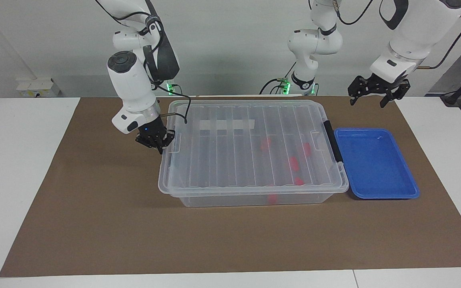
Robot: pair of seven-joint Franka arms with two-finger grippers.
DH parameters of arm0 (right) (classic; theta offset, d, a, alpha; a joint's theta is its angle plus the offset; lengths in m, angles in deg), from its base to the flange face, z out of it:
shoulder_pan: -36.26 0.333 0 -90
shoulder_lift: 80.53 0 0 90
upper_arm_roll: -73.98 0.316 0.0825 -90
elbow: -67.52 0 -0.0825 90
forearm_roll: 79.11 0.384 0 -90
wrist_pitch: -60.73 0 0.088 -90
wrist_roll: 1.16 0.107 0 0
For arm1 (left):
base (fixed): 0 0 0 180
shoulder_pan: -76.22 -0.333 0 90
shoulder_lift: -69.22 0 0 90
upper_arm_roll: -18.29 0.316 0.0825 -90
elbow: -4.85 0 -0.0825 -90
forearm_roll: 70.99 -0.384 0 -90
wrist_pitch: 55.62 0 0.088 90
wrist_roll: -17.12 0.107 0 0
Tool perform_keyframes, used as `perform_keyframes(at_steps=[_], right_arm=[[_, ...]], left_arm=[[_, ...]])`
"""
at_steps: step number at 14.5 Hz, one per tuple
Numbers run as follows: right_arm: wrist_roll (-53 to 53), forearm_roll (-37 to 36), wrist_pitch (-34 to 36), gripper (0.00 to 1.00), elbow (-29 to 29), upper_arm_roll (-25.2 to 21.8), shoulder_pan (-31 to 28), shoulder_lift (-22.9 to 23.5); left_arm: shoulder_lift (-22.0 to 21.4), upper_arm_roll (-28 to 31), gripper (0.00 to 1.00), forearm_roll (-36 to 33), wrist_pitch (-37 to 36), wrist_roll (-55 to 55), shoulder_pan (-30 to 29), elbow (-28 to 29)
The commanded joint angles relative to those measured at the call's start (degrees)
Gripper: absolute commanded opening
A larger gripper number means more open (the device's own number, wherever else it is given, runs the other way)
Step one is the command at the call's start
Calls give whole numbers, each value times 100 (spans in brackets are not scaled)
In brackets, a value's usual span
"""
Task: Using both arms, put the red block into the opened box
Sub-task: 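Push the clear lid fully over the box with the right gripper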
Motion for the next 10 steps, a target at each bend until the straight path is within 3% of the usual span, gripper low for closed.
perform_keyframes(at_steps=[1,5,6,7,8,10], right_arm=[[40,107,-69,0,-69,66,-53,93],[-13,98,229,0,-244,14,-62,76],[-56,98,430,23,-375,-56,-62,50],[-144,98,519,92,-402,-196,-62,-11],[-258,98,625,100,-403,-311,-62,-134],[-434,98,932,100,-481,-574,-62,-327]], left_arm=[[-113,12,100,-122,-49,-48,27,84],[-113,12,100,-122,-49,-48,27,84],[-113,12,100,-122,-58,-48,27,84],[-113,12,100,-122,-49,-48,27,84],[-113,12,100,-122,-49,-48,27,84],[-113,12,100,-122,-49,-48,27,84]])
